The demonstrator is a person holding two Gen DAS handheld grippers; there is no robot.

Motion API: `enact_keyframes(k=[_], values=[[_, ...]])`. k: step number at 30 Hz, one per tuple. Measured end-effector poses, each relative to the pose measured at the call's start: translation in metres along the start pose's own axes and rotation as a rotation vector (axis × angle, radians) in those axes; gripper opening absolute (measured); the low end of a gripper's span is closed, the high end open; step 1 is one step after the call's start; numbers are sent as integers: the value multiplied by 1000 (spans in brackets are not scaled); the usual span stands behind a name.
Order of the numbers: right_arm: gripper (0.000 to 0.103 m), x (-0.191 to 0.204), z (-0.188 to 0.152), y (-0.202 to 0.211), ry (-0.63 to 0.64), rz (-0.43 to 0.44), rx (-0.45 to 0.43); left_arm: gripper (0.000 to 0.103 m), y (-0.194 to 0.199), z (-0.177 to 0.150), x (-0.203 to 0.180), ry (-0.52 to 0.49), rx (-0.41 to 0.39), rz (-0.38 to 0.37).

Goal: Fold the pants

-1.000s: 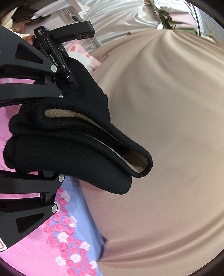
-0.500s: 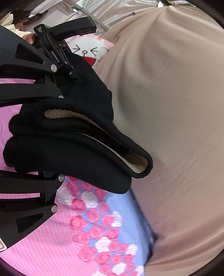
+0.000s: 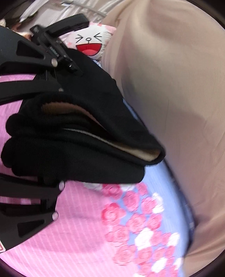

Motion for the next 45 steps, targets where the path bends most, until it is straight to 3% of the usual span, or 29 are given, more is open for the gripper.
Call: enact_keyframes(k=[1,2,5,8,10,11,13,15,19,21,22,23,25,27,29,32,36,41,45], values=[[57,-4,-1,1,-27,20,6,97,0,1,5,24,-7,38],[59,-6,-2,5,-37,34,6,98,1,2,14,58,-20,107],[67,-11,-9,28,-54,-6,18,98,25,3,33,71,-12,104],[68,-8,-14,79,-60,-128,-84,98,70,9,51,70,-74,140],[53,24,1,113,81,-231,-181,98,92,28,58,90,-114,148],[36,37,7,117,131,-246,-191,98,101,43,57,120,-137,153],[27,77,30,108,238,-221,-188,98,108,67,47,168,-159,117],[14,103,48,77,295,-154,-148,98,87,91,31,186,-119,76],[13,112,69,-14,276,-110,-40,98,24,90,-5,186,35,62],[12,96,72,-44,244,-173,-13,98,-13,80,-8,166,78,153],[3,85,72,-54,230,-218,0,98,-30,76,-3,160,91,201],[0,61,70,-63,185,-236,18,98,-42,73,3,162,105,205],[0,30,66,-63,47,-78,-3,98,-59,67,28,257,164,74],[0,27,63,-60,44,-53,-11,98,-60,67,44,350,183,11],[0,37,60,-61,89,-96,-20,98,-57,68,42,336,166,26],[0,48,54,-48,49,-110,-40,98,-35,68,25,248,104,98],[4,79,37,-5,166,-159,-94,98,14,60,13,134,-4,181],[4,78,5,29,190,-200,-86,98,56,38,1,67,17,219],[4,81,-15,41,216,-237,-83,98,69,19,-9,58,53,208]])
Point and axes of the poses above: each gripper's, at about its wrist camera, not at the fingertips, and y roughly against the way its jaws point, x to its left, z to its top, the point moved 1 cm from there along -y, roughly the way its jaws point, and after that the axes turned 12 degrees about y, right-handed, at the moved point
